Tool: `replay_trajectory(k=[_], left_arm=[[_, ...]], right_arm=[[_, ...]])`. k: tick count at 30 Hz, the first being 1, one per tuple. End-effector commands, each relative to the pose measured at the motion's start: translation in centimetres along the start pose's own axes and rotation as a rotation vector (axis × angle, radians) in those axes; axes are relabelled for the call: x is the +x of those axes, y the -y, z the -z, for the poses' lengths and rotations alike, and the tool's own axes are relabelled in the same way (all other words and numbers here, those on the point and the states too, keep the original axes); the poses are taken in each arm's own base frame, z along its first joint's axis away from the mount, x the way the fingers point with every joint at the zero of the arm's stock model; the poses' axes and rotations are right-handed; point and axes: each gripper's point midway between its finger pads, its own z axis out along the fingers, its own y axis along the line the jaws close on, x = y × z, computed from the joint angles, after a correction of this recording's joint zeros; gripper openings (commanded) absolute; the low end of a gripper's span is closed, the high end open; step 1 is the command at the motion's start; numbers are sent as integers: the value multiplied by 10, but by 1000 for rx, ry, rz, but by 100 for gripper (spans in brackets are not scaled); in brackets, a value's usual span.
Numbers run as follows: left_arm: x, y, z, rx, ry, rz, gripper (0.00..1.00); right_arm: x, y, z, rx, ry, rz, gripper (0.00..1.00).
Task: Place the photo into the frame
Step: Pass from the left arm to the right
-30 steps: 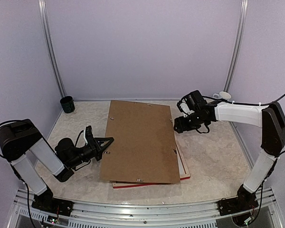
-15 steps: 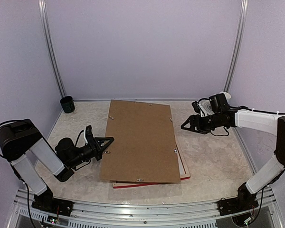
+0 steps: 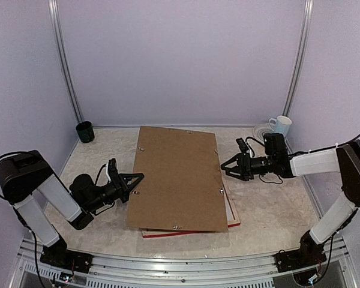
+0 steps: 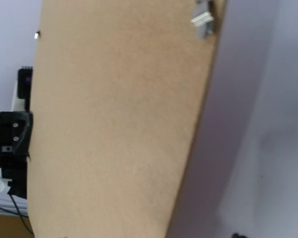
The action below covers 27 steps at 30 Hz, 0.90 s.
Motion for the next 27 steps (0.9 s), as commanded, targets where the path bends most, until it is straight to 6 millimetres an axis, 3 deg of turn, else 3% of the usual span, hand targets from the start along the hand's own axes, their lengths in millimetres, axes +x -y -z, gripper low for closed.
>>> replay_trajectory(k=[1,14,27], left_arm=[[-9,87,5,340,46,-99,0],[-9,83,5,328,47,-100,0],[-8,72,3,298,45,-83,0]], right_arm=[[1,-8,-14,-93,-8,14,70],[6,-18,-32,-237,-32,-21,60],[15,-15,-35,-302,-61,-83,33]])
